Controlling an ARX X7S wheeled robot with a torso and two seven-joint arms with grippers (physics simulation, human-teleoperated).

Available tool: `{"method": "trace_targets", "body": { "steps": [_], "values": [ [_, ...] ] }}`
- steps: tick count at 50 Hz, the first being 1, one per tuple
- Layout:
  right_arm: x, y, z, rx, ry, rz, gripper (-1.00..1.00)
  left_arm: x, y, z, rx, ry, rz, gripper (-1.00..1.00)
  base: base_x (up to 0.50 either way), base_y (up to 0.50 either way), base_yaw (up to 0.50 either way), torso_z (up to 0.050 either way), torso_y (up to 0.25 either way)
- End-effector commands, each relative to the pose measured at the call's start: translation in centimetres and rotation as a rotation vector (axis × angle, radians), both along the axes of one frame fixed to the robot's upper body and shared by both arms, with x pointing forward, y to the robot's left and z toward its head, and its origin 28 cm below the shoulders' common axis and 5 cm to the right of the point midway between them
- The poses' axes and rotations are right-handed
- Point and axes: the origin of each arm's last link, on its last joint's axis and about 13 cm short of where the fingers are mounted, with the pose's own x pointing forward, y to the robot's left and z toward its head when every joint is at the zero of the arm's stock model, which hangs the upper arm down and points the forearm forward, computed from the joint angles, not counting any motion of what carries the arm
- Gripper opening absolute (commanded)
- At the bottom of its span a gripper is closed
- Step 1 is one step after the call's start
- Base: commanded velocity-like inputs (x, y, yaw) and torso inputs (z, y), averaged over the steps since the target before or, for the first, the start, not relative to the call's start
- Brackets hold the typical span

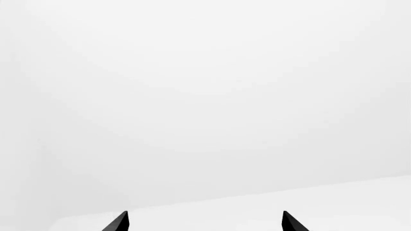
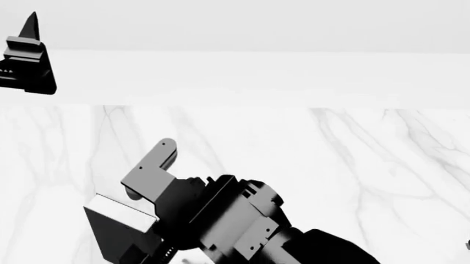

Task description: Pick up the book on the left and place it on top of the shelf.

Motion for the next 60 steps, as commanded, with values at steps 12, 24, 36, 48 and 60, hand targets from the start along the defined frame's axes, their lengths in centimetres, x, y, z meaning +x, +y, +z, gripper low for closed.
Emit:
{"method": "trace_targets", "body": {
  "steps": [12, 24, 36, 48, 60],
  "values": [
    [0.1, 0.0, -0.3, 0.007, -0.019, -0.007, -1.0, -0.1, 0.1, -0.1, -0.001, -0.003, 0.002, 1.0, 0.0, 0.0, 0.0, 0.0, 0.0],
    [0.0, 0.1, -0.5, 0.012, -0.022, 0.0, -1.0, -0.1, 0.1, -0.1, 0.001, -0.002, 0.003, 1.0, 0.0, 0.0, 0.0, 0.0, 0.0],
    [0.4, 0.0, 1.9, 0.102, -0.089, -0.008, -1.0, -0.2, 0.1, 0.0, 0.001, -0.006, 0.004, 1.0, 0.0, 0.0, 0.0, 0.0, 0.0],
    [0.4, -1.9, 7.4, 0.189, -0.191, -0.046, -1.0, -0.3, 0.1, 0.1, 0.001, -0.008, 0.002, 1.0, 0.0, 0.0, 0.0, 0.0, 0.0],
    [0.1, -4.5, 11.1, 0.132, -0.445, -0.166, -1.0, -0.4, 0.0, 0.2, 0.002, -0.012, 0.0, 1.0, 0.0, 0.0, 0.0, 0.0, 0.002]
  ]
}}
